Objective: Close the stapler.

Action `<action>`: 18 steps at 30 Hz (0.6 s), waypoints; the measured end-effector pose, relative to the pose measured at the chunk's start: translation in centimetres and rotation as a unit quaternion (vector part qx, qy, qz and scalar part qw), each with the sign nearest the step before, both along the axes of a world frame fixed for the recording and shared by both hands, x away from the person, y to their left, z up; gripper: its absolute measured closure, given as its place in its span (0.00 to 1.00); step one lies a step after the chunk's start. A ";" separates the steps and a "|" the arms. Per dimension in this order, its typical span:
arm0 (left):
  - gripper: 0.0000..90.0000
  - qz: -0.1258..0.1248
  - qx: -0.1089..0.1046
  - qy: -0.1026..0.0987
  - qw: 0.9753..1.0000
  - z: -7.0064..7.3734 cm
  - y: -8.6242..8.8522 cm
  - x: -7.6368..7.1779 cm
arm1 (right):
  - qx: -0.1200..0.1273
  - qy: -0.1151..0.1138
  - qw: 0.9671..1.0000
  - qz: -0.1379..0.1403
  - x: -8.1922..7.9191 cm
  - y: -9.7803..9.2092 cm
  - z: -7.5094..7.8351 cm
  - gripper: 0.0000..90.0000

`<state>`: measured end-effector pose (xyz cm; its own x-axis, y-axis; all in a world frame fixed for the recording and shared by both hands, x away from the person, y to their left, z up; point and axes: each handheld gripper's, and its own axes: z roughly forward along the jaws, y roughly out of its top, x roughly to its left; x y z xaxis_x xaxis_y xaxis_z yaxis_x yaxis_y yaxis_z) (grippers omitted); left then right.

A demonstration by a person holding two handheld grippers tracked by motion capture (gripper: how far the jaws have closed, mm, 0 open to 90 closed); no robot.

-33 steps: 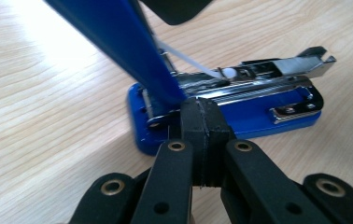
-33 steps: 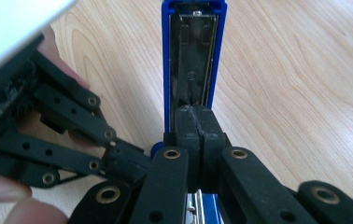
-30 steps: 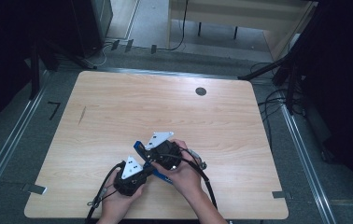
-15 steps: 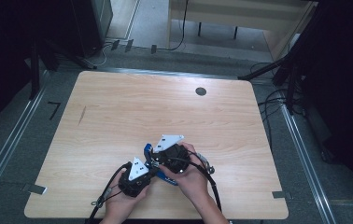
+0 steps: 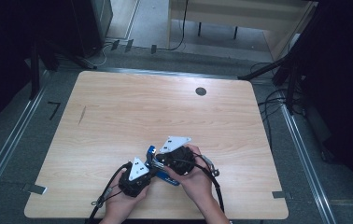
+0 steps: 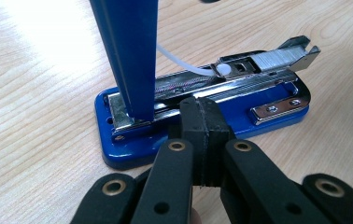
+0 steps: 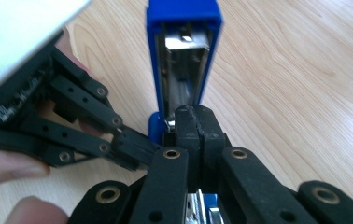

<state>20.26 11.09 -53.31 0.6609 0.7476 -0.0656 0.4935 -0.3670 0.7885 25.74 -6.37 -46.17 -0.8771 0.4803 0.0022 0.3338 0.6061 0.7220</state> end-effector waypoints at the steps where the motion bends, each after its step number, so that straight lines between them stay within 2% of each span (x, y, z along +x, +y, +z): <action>1: 1.00 0.000 0.001 0.000 1.000 0.0 0.0 0.0 | 0.005 0.000 1.000 -0.006 0.1 -0.5 0.2 1.00; 8: 1.00 0.001 0.004 -0.003 1.000 0.0 0.0 -0.1 | 0.027 -0.006 0.999 -0.018 0.5 -1.4 1.3 1.00; 18: 1.00 -0.002 0.004 -0.004 1.000 0.0 0.0 0.0 | 0.048 -0.024 0.998 -0.025 1.6 -0.2 3.7 1.00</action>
